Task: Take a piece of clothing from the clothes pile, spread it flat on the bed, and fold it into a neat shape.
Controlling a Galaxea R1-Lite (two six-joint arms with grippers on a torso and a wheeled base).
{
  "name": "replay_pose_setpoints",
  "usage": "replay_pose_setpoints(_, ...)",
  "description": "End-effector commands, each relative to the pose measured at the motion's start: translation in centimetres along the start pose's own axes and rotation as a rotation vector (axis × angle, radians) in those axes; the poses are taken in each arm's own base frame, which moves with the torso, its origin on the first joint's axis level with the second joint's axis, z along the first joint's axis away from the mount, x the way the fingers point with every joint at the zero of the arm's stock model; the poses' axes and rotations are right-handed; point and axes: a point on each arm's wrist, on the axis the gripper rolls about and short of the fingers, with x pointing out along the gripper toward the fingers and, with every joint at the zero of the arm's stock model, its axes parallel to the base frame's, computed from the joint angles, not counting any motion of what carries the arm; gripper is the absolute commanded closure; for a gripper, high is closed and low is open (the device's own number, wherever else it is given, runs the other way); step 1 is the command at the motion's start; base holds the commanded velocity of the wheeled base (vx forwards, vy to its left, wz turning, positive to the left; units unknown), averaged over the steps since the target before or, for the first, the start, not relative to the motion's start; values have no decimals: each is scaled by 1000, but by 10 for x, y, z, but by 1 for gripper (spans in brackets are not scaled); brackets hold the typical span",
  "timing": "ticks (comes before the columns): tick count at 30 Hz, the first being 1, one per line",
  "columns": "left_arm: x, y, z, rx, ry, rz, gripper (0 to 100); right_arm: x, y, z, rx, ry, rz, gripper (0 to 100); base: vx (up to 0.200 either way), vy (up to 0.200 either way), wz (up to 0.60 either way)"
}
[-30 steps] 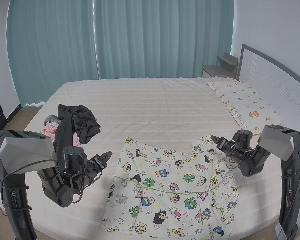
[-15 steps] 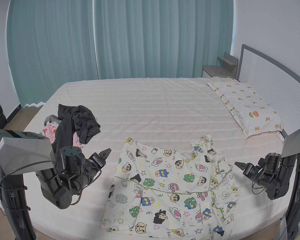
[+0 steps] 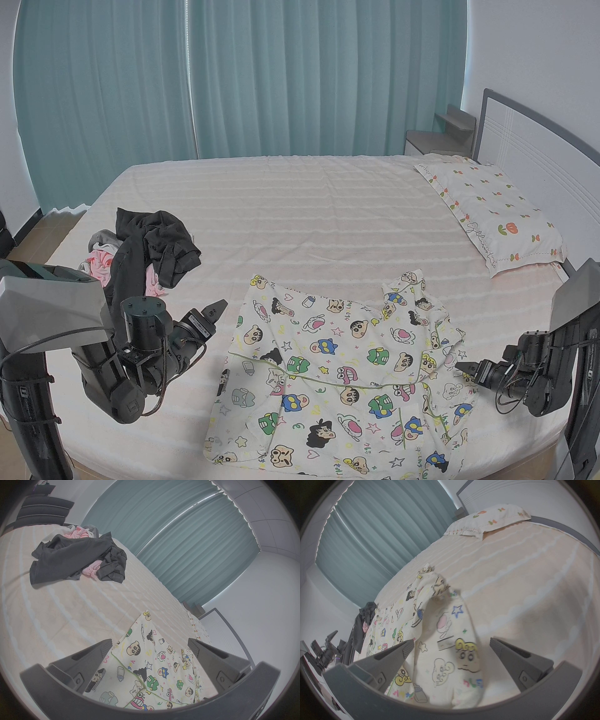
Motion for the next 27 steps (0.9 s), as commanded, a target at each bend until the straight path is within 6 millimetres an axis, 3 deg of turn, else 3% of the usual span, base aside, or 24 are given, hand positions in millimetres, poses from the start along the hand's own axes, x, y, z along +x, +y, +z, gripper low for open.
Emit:
replay_pose_setpoints(1,0,0,0,-1,-1,-1,0,16,2,-6,-21,-7,-15,0,0,0,0)
replay_pose_setpoints(7,0,0,0,-1,-1,-1,0,19,3,-6,-27,-11,-15,0,0,0,0)
replay_pose_setpoints(8,0,0,0,-1,-1,-1,0,20,3,-6,-29,-12,-14,100,0,0,0)
replay_pose_setpoints(18,0,0,0,-1,-1,0,0,22,2,-5,-25,-29,-36,100,0,0,0)
replay_pose_setpoints(27,0,-1,-1,9,-24,15,0,17,-13,5,2,-117,-190,100,0,0,0)
